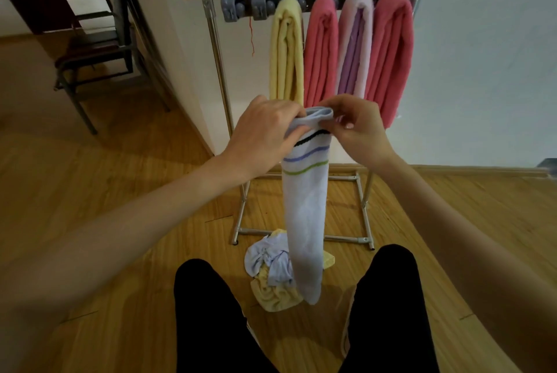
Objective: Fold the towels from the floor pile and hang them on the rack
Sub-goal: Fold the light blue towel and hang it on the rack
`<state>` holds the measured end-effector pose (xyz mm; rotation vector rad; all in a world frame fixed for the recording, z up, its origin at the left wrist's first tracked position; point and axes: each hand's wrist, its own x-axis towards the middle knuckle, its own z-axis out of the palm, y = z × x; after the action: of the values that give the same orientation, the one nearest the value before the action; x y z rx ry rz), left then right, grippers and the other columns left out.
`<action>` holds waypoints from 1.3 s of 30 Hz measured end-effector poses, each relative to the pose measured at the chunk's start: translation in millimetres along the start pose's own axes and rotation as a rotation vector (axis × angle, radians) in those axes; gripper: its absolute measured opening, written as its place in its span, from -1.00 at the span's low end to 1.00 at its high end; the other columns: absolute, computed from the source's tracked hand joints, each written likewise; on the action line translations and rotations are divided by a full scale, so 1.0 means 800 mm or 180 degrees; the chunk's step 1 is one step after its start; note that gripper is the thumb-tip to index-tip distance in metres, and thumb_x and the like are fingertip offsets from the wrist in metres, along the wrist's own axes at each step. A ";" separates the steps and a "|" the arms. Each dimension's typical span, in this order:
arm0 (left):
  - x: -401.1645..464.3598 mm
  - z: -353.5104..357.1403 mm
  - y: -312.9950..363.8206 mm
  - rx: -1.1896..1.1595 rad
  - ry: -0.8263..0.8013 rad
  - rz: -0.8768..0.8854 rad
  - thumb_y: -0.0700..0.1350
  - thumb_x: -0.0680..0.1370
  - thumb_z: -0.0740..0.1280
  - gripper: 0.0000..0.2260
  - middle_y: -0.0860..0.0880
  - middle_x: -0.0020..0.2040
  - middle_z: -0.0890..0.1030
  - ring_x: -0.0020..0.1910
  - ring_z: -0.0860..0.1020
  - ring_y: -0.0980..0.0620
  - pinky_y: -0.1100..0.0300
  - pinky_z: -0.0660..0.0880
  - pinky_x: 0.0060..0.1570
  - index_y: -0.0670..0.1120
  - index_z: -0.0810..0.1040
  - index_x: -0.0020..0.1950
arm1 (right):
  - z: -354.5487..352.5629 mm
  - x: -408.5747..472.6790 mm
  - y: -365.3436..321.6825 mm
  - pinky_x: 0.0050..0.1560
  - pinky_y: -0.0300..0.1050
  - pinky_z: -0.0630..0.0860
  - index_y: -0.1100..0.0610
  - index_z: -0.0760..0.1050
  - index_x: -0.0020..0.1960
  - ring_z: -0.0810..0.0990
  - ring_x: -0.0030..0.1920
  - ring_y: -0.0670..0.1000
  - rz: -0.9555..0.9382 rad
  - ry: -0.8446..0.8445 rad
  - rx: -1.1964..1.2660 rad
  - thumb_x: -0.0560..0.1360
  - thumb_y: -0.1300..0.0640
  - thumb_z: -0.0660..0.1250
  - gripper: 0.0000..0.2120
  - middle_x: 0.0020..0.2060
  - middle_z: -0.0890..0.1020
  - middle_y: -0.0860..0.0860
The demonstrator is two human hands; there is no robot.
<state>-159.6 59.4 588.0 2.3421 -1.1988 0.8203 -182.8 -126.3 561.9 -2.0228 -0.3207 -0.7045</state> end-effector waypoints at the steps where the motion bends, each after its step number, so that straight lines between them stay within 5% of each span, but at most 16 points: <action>1: 0.000 -0.003 0.000 0.0008 0.0019 0.0044 -0.07 0.54 0.35 -0.86 0.00 -0.11 0.63 -0.14 0.55 0.04 0.20 0.32 -0.03 -0.10 0.57 0.04 | -0.001 0.002 -0.001 -0.17 -0.42 0.46 0.16 0.56 0.02 0.58 -0.18 -0.26 -0.0009 0.0077 0.0005 0.44 0.37 0.37 -0.79 -0.18 0.62 -0.09; 6: -0.017 0.004 -0.003 -0.0103 0.0151 -0.0080 -0.09 0.50 0.39 -0.68 -0.06 0.10 0.58 0.08 0.51 0.01 0.23 0.33 0.12 -0.12 0.48 0.22 | 0.006 -0.004 -0.002 -0.11 -0.26 0.58 0.21 0.58 -0.02 0.63 -0.16 -0.10 0.0242 0.0106 0.0354 0.45 0.37 0.36 -0.86 -0.18 0.64 0.07; 8: -0.038 0.022 -0.005 -0.0084 0.0102 -0.0433 0.04 0.43 0.43 -0.34 -0.13 0.34 0.37 0.33 0.33 -0.05 0.18 0.27 0.34 -0.14 0.27 0.43 | 0.011 -0.005 -0.001 -0.11 -0.20 0.60 0.19 0.59 -0.04 0.63 -0.16 -0.03 0.0327 0.0139 0.0317 0.45 0.35 0.37 -0.87 -0.20 0.64 0.03; 11: -0.088 0.065 -0.006 -0.0608 -0.0501 -0.1489 0.12 0.32 0.52 0.03 -0.15 0.49 0.07 0.48 0.09 -0.06 0.16 0.08 0.42 -0.17 -0.06 0.53 | 0.021 -0.010 0.003 -0.11 -0.04 0.63 0.17 0.60 -0.05 0.64 -0.16 0.04 0.0590 0.0148 0.0411 0.43 0.32 0.40 -0.88 -0.21 0.66 0.05; 17: -0.193 0.154 -0.030 -0.2111 -0.1228 -0.2469 -0.11 0.35 0.56 -0.44 0.02 0.19 0.52 0.17 0.49 0.05 0.17 0.44 0.23 -0.07 0.43 0.29 | 0.036 -0.023 -0.002 -0.07 0.06 0.63 0.16 0.61 -0.05 0.65 -0.11 0.07 0.0886 0.0049 0.0640 0.42 0.31 0.42 -0.87 -0.19 0.66 0.03; 22: -0.202 0.182 -0.038 -0.2351 -0.1426 -0.2900 -0.22 0.38 0.52 -0.76 -0.06 -0.09 0.64 -0.12 0.59 0.09 0.19 0.49 -0.01 -0.20 0.59 0.00 | 0.032 -0.020 -0.016 -0.11 -0.03 0.64 0.21 0.59 -0.01 0.66 -0.15 0.06 0.1096 0.0141 0.0953 0.43 0.33 0.42 -0.85 -0.19 0.66 0.12; 30: -0.211 0.220 -0.029 -0.2697 -0.1894 -0.3158 -0.11 0.46 0.46 -0.71 -0.12 0.04 0.65 0.05 0.60 -0.03 0.16 0.54 0.04 -0.22 0.61 0.12 | 0.008 -0.012 -0.031 -0.10 0.08 0.63 0.24 0.60 -0.03 0.64 -0.15 0.13 0.1356 0.0699 0.1600 0.45 0.35 0.38 -0.88 -0.17 0.65 0.18; 36: -0.215 0.218 -0.034 -0.2494 -0.1954 -0.3405 -0.05 0.50 0.41 -0.84 0.03 -0.30 0.54 -0.25 0.52 0.09 0.41 0.38 -0.37 -0.09 0.55 -0.21 | 0.001 -0.045 0.021 -0.18 -0.06 0.64 0.29 0.47 -0.06 0.57 -0.19 0.07 0.2325 0.1935 0.1542 0.40 0.41 0.27 -0.87 -0.23 0.53 0.14; 39: -0.197 0.201 -0.050 -0.2360 -0.1825 -0.3385 -0.01 0.48 0.42 -0.74 0.01 -0.41 0.43 -0.39 0.41 0.09 0.33 0.33 -0.41 -0.09 0.45 -0.30 | 0.006 -0.075 0.067 -0.14 -0.01 0.64 0.25 0.39 0.08 0.59 -0.10 0.09 0.2896 0.1891 0.1210 0.37 0.39 0.27 -0.71 -0.14 0.52 0.09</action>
<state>-147.9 84.5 360.9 2.1007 -0.1643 -0.5826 -203.2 -147.1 486.2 -1.2986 0.7240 -0.5511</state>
